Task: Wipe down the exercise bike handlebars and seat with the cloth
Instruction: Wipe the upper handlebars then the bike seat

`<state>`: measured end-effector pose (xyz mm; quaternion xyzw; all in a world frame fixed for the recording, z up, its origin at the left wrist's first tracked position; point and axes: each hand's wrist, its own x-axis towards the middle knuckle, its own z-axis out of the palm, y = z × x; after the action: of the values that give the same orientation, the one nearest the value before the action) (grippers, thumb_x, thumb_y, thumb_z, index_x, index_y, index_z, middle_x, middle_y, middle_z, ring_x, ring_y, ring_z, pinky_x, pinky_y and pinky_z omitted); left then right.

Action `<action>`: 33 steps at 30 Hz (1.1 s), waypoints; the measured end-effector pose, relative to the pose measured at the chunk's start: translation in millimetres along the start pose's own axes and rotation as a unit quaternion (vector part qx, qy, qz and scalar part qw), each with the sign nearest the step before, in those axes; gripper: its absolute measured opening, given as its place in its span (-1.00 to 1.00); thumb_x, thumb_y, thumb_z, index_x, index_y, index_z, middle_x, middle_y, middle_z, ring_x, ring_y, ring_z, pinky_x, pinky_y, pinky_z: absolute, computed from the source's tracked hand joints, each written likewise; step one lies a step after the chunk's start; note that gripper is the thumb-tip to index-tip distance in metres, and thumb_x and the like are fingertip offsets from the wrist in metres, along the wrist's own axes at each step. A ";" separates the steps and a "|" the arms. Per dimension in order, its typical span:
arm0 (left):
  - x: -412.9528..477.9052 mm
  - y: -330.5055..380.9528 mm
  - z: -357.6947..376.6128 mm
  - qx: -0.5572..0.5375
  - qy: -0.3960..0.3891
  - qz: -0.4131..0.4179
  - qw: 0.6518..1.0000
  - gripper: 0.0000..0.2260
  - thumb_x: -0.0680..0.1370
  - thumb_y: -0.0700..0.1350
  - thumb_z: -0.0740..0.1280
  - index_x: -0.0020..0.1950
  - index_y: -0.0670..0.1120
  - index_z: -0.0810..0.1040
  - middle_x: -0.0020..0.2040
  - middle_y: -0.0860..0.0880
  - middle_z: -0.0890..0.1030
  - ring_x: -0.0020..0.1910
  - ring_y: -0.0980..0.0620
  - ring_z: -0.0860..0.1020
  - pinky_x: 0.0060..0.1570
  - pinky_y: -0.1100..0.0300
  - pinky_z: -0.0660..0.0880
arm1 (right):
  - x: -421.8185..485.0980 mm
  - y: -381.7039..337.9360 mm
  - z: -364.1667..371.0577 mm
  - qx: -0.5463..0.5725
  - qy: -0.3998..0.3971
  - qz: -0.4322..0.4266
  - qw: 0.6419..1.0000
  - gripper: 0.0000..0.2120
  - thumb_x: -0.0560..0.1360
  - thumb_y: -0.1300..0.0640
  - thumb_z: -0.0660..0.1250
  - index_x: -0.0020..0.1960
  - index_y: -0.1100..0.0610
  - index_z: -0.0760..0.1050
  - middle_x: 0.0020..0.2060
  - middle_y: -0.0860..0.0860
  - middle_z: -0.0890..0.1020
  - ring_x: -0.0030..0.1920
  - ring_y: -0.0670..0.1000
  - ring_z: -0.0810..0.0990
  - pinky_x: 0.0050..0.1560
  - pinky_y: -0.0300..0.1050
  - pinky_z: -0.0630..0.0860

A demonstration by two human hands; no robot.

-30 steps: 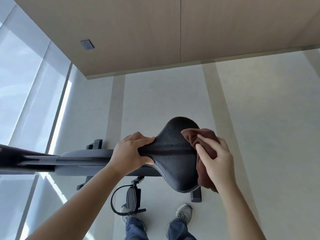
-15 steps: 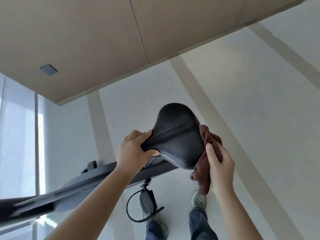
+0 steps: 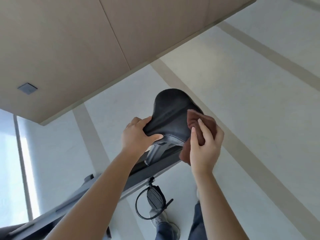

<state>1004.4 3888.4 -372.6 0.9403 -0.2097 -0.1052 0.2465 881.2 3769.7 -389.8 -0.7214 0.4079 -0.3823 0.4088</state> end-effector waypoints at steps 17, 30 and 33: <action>-94.4 -37.6 10.8 -0.073 0.102 -0.153 0.980 -0.40 0.40 -0.02 0.44 0.37 -0.04 0.28 0.31 -0.01 0.40 0.29 -0.03 0.33 0.24 0.03 0.31 | 47.6 -60.8 53.8 -0.210 -0.484 -0.490 0.694 -0.78 0.50 0.03 0.26 0.09 0.03 0.58 0.17 0.14 0.50 0.13 0.28 0.41 0.06 0.20 0.46; -141.0 -15.2 39.6 -0.137 0.201 -0.238 0.940 -0.40 0.44 -0.04 0.40 0.41 -0.06 0.23 0.37 -0.03 0.34 0.34 0.00 0.26 0.30 0.08 0.25 | 30.2 -63.2 64.4 -0.173 -0.484 -0.662 0.545 -0.74 0.37 0.13 0.44 0.05 0.05 0.61 0.15 0.21 0.55 0.03 0.31 0.53 -0.08 0.16 0.57; -154.0 -12.3 46.2 -0.142 0.228 -0.271 0.924 -0.39 0.44 -0.03 0.40 0.41 -0.08 0.22 0.36 -0.04 0.34 0.33 -0.01 0.28 0.26 0.10 0.26 | 27.8 -68.9 72.3 -0.174 -0.520 -0.666 0.506 -0.81 0.37 0.11 0.43 -0.01 0.04 0.63 0.14 0.22 0.55 -0.02 0.31 0.52 -0.16 0.16 0.56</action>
<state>857.6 3947.5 -403.8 0.9150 0.1326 0.0203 0.3805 974.6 3787.7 -348.6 -0.9066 -0.4197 -0.0198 0.0395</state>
